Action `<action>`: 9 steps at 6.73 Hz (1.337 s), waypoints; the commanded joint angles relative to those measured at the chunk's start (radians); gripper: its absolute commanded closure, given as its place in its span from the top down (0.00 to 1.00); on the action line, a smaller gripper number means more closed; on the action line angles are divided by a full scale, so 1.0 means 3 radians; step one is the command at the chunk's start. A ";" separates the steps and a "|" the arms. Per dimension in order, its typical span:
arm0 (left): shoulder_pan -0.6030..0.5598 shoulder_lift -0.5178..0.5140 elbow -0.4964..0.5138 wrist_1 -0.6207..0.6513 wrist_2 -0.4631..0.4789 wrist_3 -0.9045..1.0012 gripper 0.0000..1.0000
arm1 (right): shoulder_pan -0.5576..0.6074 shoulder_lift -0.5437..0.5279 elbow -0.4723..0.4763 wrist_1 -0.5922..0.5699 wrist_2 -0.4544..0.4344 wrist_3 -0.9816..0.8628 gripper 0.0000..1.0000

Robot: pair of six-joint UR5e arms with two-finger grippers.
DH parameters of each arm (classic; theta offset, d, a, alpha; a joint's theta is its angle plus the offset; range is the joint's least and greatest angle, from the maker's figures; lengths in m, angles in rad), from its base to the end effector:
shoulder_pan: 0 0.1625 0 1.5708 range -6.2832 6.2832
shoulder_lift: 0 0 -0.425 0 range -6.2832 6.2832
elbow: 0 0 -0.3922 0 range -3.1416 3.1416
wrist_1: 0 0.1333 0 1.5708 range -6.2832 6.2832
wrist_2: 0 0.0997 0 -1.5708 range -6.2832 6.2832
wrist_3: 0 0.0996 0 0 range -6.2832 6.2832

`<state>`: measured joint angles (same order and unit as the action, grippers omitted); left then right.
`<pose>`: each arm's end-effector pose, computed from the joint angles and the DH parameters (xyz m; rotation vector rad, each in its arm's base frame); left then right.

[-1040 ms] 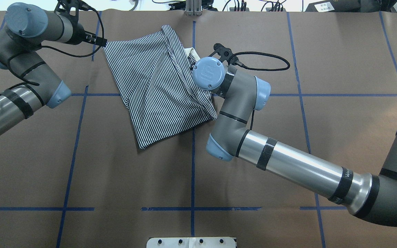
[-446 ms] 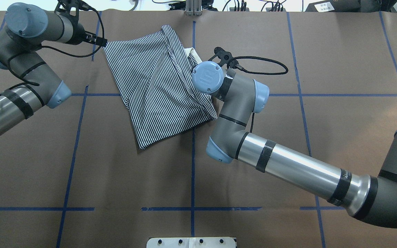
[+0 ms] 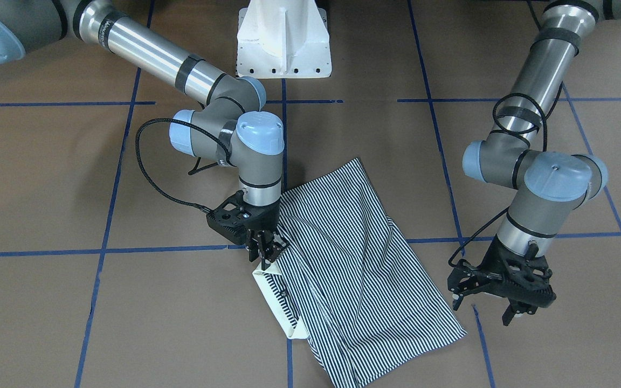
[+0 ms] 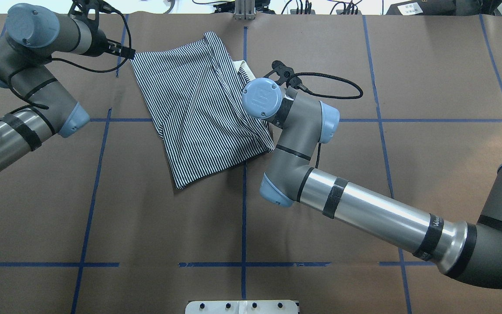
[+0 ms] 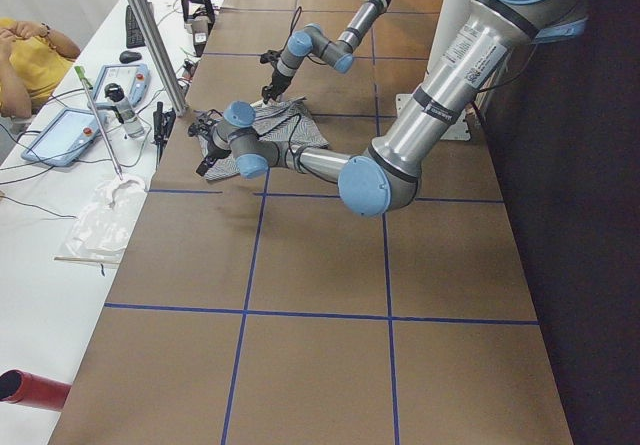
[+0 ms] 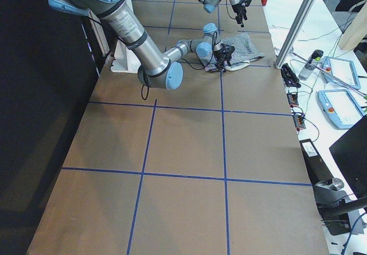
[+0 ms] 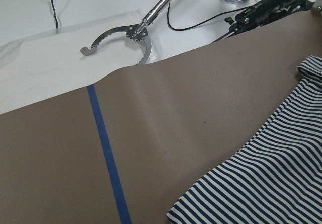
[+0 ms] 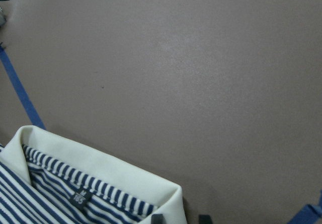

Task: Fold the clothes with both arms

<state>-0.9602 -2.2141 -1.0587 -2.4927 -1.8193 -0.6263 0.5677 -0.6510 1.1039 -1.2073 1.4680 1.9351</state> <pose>0.3563 -0.6990 0.4124 0.7229 0.7905 0.1167 -0.6237 -0.5679 0.2436 0.1863 -0.8327 0.9192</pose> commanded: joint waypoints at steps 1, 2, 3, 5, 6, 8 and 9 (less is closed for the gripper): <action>0.0000 0.0053 -0.0091 0.0000 0.0000 0.0002 1.00 | 0.0005 0.0053 -0.0014 0.0005 0.0005 0.0171 0.00; 0.0000 0.0068 -0.0127 0.0005 0.0000 0.0002 1.00 | 0.0025 0.0084 0.0007 0.0005 0.0005 0.0197 0.00; 0.0000 0.0073 -0.0163 0.0005 0.0000 0.0002 1.00 | 0.0035 0.0079 0.0042 0.0010 0.0010 0.0192 0.00; 0.0005 0.0119 -0.0239 0.0015 0.0000 0.0002 1.00 | 0.0025 -0.0241 0.0531 -0.0091 0.0036 0.0192 0.00; 0.0010 0.0119 -0.0240 0.0020 0.0000 0.0002 1.00 | -0.0041 -0.0598 0.0999 -0.0188 0.0031 0.0197 0.00; 0.0030 0.0114 -0.0240 0.0010 0.0000 -0.0004 1.00 | -0.0219 -0.1171 0.1686 -0.0281 -0.0015 0.0197 0.00; 0.0046 0.0114 -0.0240 0.0005 0.0000 -0.0004 1.00 | -0.0276 -0.1326 0.1816 -0.0281 -0.0081 0.0197 0.00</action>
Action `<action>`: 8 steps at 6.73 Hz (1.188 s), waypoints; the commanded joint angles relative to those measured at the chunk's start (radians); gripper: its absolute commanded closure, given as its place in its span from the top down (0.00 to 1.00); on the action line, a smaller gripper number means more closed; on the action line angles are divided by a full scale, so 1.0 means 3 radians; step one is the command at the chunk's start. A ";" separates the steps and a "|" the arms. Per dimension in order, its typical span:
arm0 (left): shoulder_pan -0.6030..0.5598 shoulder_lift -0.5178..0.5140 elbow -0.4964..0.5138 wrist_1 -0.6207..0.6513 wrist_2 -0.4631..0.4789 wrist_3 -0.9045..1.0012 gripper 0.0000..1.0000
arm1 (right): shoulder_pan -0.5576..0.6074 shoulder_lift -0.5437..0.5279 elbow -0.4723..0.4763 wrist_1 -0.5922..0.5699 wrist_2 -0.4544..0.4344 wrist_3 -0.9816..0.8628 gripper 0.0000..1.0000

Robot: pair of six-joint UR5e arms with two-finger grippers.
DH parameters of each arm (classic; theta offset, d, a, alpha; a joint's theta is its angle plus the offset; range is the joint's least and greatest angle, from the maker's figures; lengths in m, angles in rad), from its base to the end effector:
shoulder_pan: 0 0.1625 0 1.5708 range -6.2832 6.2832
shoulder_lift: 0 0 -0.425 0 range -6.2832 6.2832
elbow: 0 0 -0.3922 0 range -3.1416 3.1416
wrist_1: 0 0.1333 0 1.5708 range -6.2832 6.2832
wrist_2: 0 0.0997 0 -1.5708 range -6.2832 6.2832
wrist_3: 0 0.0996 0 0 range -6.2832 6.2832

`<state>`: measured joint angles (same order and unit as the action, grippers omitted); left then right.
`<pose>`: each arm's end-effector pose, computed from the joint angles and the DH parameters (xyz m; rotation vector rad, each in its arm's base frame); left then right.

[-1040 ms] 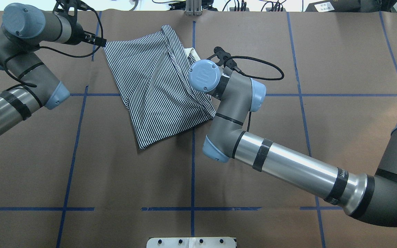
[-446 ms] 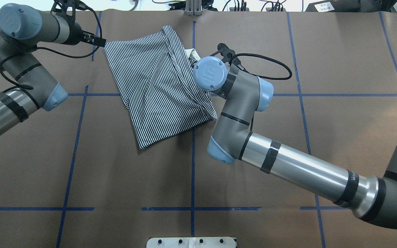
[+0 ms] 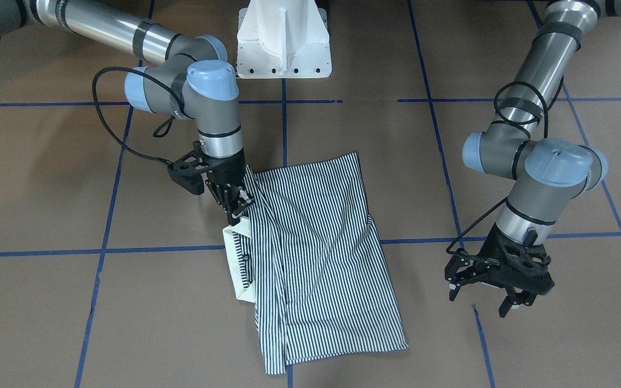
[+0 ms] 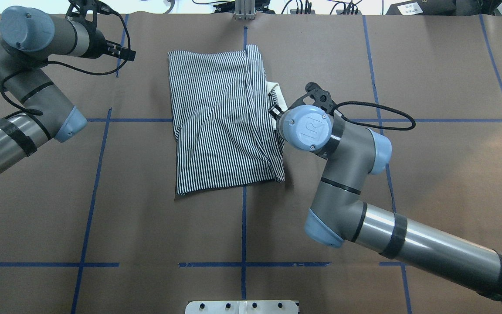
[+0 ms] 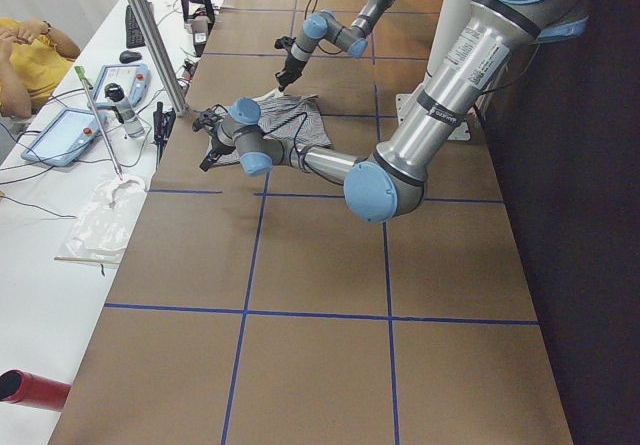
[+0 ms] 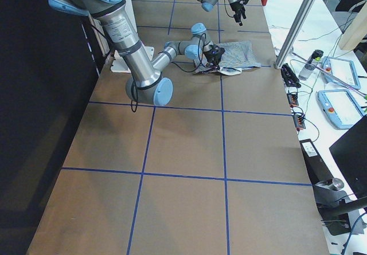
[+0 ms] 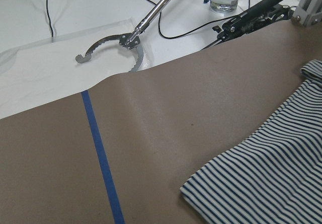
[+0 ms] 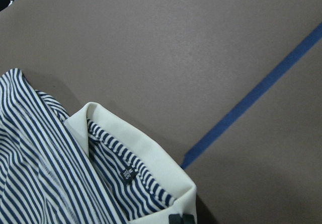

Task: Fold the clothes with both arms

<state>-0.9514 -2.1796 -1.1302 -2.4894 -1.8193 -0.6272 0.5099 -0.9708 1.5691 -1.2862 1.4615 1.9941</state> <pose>0.3535 -0.6832 0.4022 0.7472 0.8124 0.1280 -0.5439 -0.4694 0.2782 0.1457 -0.9111 0.9173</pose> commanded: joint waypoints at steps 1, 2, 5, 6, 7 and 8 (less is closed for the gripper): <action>0.0022 -0.0001 -0.0006 -0.0006 0.0000 -0.0001 1.00 | -0.0094 -0.0383 0.0317 -0.0018 -0.0075 -0.0015 0.00; 0.0027 -0.0001 -0.0001 -0.0006 0.0000 -0.0001 1.00 | -0.0109 -0.0465 0.0409 -0.0018 -0.0075 -0.0015 0.00; 0.0037 -0.0001 -0.0006 -0.0006 0.0000 -0.0006 1.00 | -0.0140 -0.0527 0.0466 -0.0023 -0.0055 -0.0172 1.00; 0.0042 -0.0001 -0.0006 -0.0006 0.0000 -0.0001 1.00 | -0.0140 -0.0553 0.0557 -0.0064 -0.0050 -0.0553 1.00; 0.0052 -0.0001 -0.0006 -0.0006 0.0000 -0.0001 1.00 | -0.0140 -0.0634 0.0730 -0.0206 -0.0030 -0.0926 1.00; 0.0057 -0.0001 -0.0006 -0.0006 0.0000 -0.0001 1.00 | -0.0155 -0.0640 0.0848 -0.0227 -0.0050 -0.1345 1.00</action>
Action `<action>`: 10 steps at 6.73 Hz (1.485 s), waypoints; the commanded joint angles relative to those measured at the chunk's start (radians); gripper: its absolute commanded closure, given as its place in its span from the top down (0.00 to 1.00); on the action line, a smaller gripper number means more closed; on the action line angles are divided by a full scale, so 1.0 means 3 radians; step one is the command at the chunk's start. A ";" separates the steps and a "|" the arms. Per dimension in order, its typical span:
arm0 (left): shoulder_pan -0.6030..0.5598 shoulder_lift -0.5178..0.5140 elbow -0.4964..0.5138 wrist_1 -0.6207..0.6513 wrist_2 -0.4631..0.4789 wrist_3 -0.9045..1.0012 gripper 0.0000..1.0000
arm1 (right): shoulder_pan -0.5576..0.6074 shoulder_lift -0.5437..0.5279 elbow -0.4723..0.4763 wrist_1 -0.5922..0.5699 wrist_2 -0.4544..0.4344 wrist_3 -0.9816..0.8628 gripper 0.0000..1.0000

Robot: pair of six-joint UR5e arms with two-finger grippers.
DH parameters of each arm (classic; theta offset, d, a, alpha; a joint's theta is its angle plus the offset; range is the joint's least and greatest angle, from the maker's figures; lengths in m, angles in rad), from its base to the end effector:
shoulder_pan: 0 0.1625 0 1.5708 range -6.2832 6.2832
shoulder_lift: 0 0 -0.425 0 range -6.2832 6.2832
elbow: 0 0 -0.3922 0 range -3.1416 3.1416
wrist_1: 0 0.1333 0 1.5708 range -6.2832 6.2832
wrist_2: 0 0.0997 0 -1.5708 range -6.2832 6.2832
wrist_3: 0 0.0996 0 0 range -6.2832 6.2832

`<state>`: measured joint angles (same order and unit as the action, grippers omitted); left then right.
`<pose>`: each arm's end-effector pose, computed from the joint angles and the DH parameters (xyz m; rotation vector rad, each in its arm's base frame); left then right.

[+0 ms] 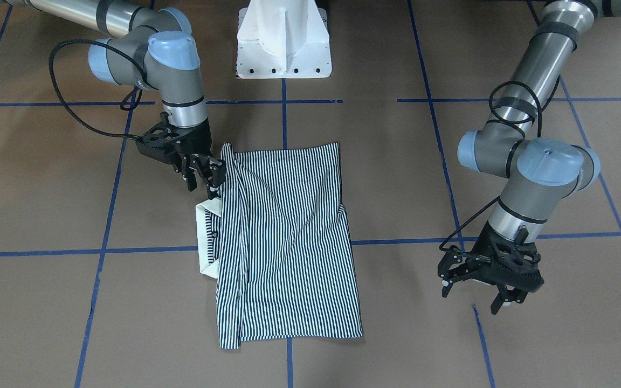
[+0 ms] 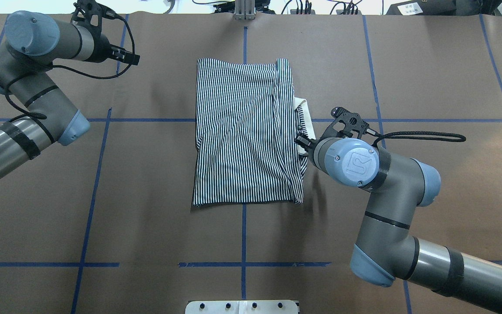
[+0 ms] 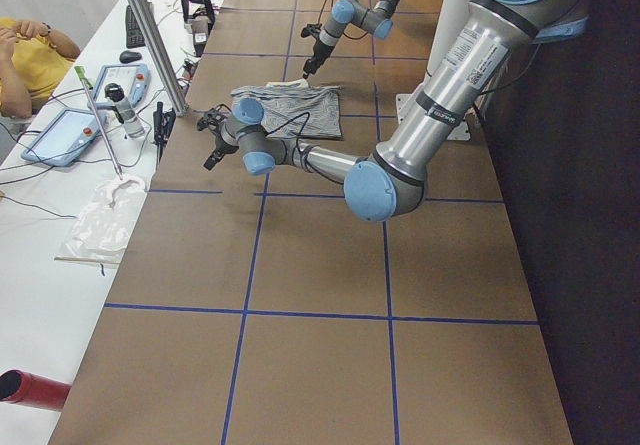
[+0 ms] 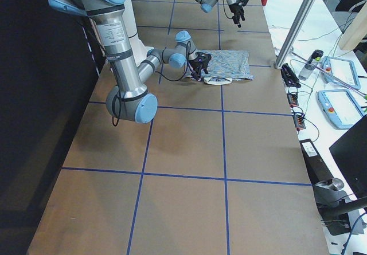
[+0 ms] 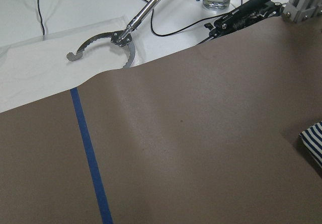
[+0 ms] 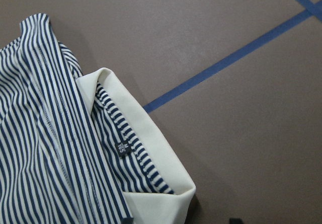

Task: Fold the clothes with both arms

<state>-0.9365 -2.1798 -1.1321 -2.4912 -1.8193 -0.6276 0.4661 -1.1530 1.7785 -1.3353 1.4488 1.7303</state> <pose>0.3635 -0.6777 0.4008 0.7443 0.8203 0.1415 -0.4978 -0.4132 0.3101 0.2488 -0.8477 0.6377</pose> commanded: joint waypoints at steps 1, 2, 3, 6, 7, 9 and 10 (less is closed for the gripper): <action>0.0013 0.0005 0.0000 0.0000 0.0000 0.0001 1.00 | -0.0050 -0.0002 0.0207 -0.0029 -0.0053 -0.0496 1.00; 0.0023 0.0005 0.0000 0.0000 0.0000 0.0001 1.00 | -0.0076 0.0019 0.0238 -0.0013 -0.0266 -0.0516 1.00; 0.0023 0.0005 0.0000 0.0000 0.0000 0.0001 1.00 | -0.0076 0.0019 0.0284 0.0002 -0.0294 -0.0491 1.00; 0.0028 0.0005 0.0000 -0.0005 0.0000 0.0001 1.00 | -0.0091 0.0039 0.0305 0.0074 -0.0660 -0.0481 1.00; 0.0028 0.0005 0.0000 -0.0005 0.0000 0.0001 1.00 | -0.0086 0.0044 0.0310 0.0069 -0.0627 -0.0602 1.00; 0.0028 0.0025 -0.0041 0.0000 0.0000 0.0001 1.00 | -0.0046 0.0146 0.0356 0.0074 -0.0683 -0.1827 1.00; 0.0028 0.0026 -0.0046 0.0010 0.0000 0.0001 1.00 | -0.0081 0.0172 0.0346 -0.0103 -0.0460 -0.1947 1.00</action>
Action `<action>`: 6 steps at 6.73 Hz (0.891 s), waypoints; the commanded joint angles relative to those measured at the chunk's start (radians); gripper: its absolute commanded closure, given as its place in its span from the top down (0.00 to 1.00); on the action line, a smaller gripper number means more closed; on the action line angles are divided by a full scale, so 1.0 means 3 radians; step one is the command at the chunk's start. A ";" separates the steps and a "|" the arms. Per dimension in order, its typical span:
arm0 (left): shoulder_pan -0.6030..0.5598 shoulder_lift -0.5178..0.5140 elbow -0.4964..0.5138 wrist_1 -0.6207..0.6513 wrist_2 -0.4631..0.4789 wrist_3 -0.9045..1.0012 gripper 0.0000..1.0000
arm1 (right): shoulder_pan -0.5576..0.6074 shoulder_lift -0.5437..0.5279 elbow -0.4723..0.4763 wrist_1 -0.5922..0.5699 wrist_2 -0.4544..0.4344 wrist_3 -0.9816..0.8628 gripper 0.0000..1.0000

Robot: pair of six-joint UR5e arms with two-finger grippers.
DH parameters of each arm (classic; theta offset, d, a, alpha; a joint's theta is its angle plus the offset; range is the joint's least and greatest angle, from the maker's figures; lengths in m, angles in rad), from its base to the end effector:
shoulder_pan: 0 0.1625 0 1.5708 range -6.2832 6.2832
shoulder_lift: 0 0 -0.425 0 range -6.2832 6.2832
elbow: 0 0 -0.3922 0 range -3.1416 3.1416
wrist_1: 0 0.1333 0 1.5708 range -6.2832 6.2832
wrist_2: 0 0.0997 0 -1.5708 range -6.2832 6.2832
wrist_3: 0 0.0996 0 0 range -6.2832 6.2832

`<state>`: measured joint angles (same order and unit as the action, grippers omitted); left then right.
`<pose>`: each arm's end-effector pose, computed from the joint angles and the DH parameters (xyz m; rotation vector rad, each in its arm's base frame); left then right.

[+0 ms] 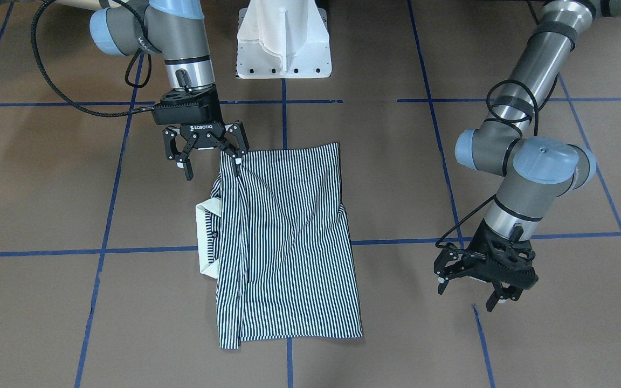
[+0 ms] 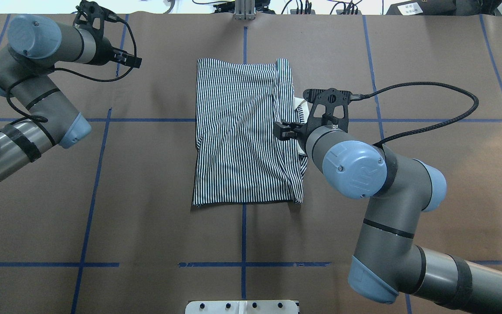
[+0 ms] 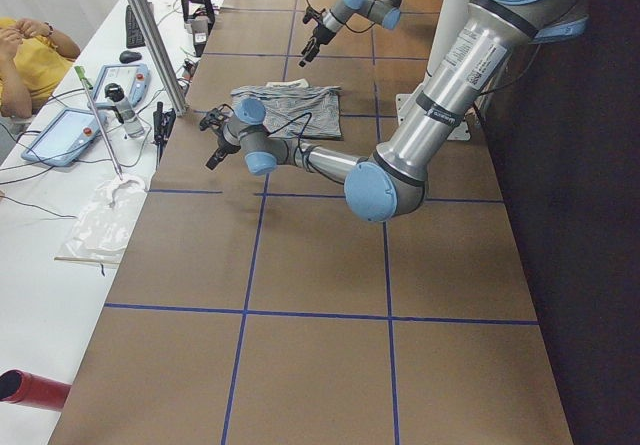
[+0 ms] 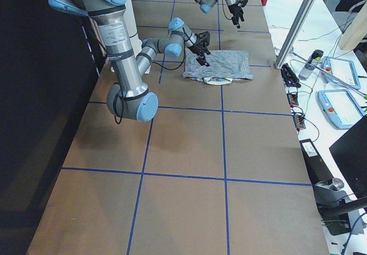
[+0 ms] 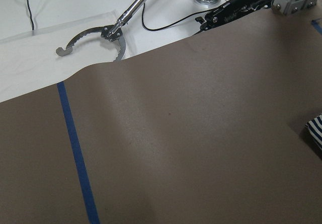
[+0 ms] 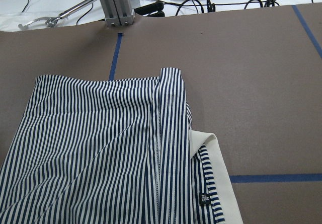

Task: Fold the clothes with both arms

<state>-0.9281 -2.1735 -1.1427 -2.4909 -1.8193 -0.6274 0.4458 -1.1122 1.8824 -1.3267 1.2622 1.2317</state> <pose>0.3676 -0.6725 0.4001 0.7443 0.8257 0.1497 -0.4734 -0.4075 0.2360 0.6461 -0.8233 0.2532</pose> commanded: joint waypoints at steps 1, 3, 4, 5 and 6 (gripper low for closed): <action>0.0000 0.0005 -0.0041 0.0030 -0.0005 0.0000 1.00 | -0.0019 0.0051 0.0025 -0.0513 0.0443 -0.0570 1.00; 0.0020 0.0005 -0.0041 0.0040 -0.0051 0.0000 1.00 | -0.0120 0.0087 0.0025 -0.0893 0.0563 -0.1036 0.98; 0.0031 0.0005 -0.0041 0.0040 -0.0051 -0.0005 1.00 | -0.0222 0.0183 0.0020 -0.1057 0.0548 -0.1048 0.89; 0.0036 0.0005 -0.0036 0.0040 -0.0051 -0.0005 1.00 | -0.0340 0.0225 -0.0005 -0.1140 0.0528 -0.1038 0.79; 0.0036 0.0005 -0.0041 0.0040 -0.0051 -0.0005 1.00 | -0.0442 0.0200 -0.0031 -0.1146 0.0512 -0.1023 0.70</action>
<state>-0.9182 -2.1721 -1.1545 -2.4790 -1.8345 -0.6288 0.3502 -1.0532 1.8813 -1.6547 1.4210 0.9233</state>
